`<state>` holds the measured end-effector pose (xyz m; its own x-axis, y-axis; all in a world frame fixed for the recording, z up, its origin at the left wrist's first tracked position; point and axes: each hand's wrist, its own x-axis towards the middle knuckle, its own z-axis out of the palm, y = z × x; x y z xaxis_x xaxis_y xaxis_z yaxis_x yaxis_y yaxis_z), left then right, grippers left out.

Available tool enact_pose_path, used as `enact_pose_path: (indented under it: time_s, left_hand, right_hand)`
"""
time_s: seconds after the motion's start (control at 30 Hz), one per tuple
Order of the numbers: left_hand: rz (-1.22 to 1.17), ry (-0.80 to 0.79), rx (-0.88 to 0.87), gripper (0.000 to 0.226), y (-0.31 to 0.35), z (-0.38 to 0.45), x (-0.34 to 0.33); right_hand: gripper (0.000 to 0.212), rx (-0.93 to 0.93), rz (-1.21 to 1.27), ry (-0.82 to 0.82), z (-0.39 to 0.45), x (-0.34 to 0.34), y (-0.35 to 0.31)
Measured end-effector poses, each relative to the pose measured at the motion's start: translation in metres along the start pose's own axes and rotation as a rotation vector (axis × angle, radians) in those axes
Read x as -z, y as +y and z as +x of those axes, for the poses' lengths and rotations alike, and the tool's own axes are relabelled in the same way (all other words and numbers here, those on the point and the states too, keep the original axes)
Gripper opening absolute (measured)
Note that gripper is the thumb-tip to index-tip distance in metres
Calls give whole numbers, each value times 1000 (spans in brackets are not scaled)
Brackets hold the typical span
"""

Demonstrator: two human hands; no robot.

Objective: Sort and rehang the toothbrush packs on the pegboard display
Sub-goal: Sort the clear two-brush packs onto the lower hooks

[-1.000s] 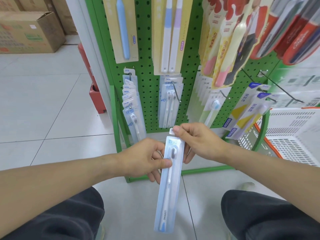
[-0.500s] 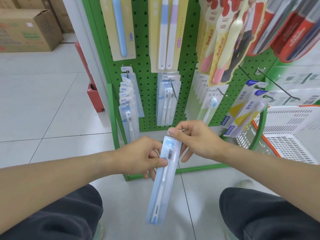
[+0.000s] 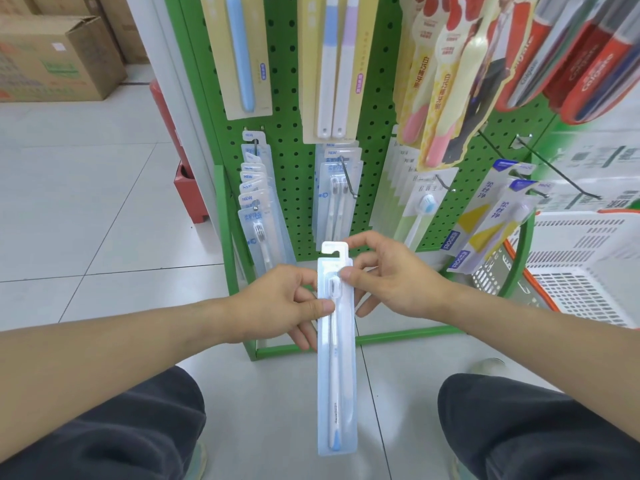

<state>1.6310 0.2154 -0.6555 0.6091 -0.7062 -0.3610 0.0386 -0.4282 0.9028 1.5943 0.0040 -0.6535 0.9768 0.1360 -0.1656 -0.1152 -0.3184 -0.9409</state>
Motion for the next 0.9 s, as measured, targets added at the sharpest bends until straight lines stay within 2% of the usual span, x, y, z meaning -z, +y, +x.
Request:
enact_pose_path:
  time_s: [0.2, 0.27, 0.6, 0.9]
  left_hand:
    - [-64, 9, 57, 21, 4, -1, 0]
    - [-87, 29, 79, 27, 5, -2, -3]
    - [-43, 93, 62, 38, 6, -1, -9]
    - [-24, 80, 64, 18, 4, 0, -7]
  right_hand:
    - [43, 28, -28, -9, -1, 0, 0]
    - [48, 15, -35, -19, -1, -2, 0]
    - [64, -18, -58, -49, -7, -7, 0]
    - [63, -57, 18, -33, -6, -13, 0]
